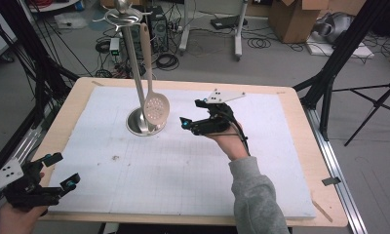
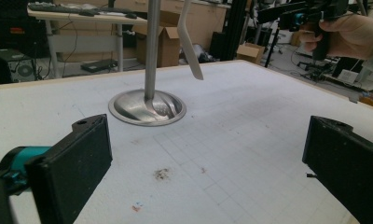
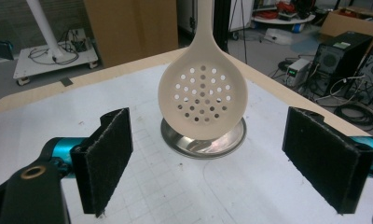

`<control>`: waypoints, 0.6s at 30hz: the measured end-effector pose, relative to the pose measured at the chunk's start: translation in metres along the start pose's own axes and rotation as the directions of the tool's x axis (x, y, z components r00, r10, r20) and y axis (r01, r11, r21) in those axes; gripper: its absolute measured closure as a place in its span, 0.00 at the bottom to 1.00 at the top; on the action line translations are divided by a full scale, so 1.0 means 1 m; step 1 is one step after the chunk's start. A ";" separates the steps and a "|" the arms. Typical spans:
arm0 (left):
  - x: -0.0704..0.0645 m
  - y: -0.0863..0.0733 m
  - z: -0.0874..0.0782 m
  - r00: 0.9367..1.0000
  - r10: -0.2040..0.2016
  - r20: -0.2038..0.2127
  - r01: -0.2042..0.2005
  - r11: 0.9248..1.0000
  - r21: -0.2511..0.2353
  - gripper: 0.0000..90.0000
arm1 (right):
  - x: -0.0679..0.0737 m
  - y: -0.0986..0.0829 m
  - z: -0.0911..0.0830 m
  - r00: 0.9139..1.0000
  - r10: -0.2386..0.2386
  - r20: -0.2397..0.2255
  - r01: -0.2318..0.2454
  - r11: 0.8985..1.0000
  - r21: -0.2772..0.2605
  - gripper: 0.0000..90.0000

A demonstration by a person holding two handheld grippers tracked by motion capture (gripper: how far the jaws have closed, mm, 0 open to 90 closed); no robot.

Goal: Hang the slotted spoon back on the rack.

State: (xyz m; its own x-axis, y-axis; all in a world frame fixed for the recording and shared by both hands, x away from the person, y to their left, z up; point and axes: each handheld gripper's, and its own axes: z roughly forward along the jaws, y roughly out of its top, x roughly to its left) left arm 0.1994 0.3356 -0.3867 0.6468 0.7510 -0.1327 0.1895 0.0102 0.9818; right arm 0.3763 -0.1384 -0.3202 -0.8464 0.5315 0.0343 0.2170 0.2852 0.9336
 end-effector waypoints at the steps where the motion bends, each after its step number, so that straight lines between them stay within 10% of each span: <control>1: 0.000 0.000 0.001 1.000 0.002 -0.001 -0.002 1.000 0.003 0.02 | -0.001 -0.002 -0.002 1.000 0.005 0.001 -0.005 1.000 -0.004 0.17; 18: 0.000 -0.002 0.015 1.000 0.002 0.023 -0.002 1.000 0.019 0.02 | -0.004 -0.039 -0.031 0.999 0.042 0.026 -0.040 0.997 -0.071 0.16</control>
State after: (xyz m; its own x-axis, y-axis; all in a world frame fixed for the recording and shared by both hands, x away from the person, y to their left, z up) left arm 0.2106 0.3258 -0.3909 0.6640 0.7356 -0.1341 0.2025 -0.0042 0.9793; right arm 0.3558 -0.1764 -0.3452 -0.8235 0.5636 0.0642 0.2156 0.2062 0.9545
